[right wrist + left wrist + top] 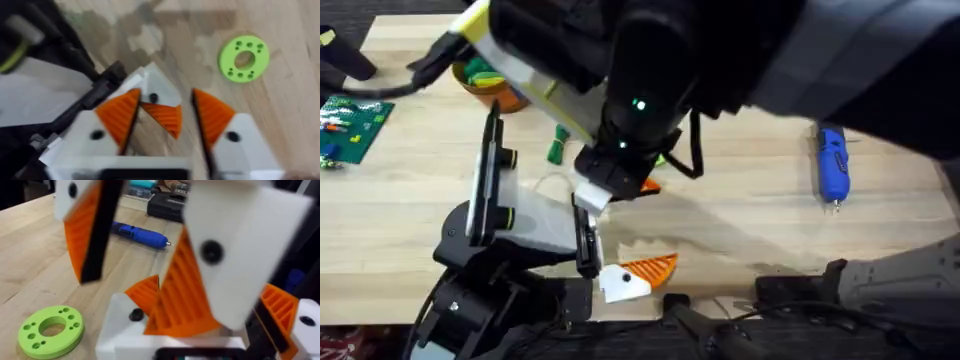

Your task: Pick up the gripper from the table and insert it into the empty holder that is missing its gripper. Then pick up a screw, insert it into the mounting hole, and use the screwdriver to tighten it. Finally, clean up the table by picking up the vegetable and placing it into the bucket.

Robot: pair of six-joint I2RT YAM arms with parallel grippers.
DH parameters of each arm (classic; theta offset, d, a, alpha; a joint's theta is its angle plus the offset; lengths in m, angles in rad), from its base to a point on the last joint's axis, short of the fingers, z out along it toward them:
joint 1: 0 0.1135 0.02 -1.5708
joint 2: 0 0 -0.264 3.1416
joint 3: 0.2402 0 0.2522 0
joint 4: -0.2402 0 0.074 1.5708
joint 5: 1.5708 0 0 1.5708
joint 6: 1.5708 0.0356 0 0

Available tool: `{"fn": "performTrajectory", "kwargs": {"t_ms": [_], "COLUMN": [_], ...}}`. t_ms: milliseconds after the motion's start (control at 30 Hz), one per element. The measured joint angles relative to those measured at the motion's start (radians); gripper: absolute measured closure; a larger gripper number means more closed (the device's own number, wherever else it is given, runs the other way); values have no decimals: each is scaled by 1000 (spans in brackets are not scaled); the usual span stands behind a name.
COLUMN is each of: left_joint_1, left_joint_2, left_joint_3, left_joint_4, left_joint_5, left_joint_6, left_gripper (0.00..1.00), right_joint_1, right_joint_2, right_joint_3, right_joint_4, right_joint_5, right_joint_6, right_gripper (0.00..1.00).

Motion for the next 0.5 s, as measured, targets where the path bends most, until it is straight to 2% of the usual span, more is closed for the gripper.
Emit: {"fn": "performTrajectory", "kwargs": {"t_ms": [67,100,167,500], "left_joint_1": [1,1,1,1], "left_joint_2": [0,0,0,0], "left_joint_3": [0,0,0,0], "left_joint_4": [0,0,1,1], "left_joint_5": [-1,-1,-1,-1], "left_joint_6": [0,0,1,1], "left_gripper": [18,18,18,18], "right_joint_1": [-14,-18,-21,-20], "right_joint_2": [-2,-3,-4,-5], "right_joint_3": [0,0,0,0], "right_joint_4": [-7,-9,-9,-8], "right_joint_5": [16,21,26,27], "right_joint_6": [-1,-3,-3,-3], "right_gripper": [121,40,11,8]}}
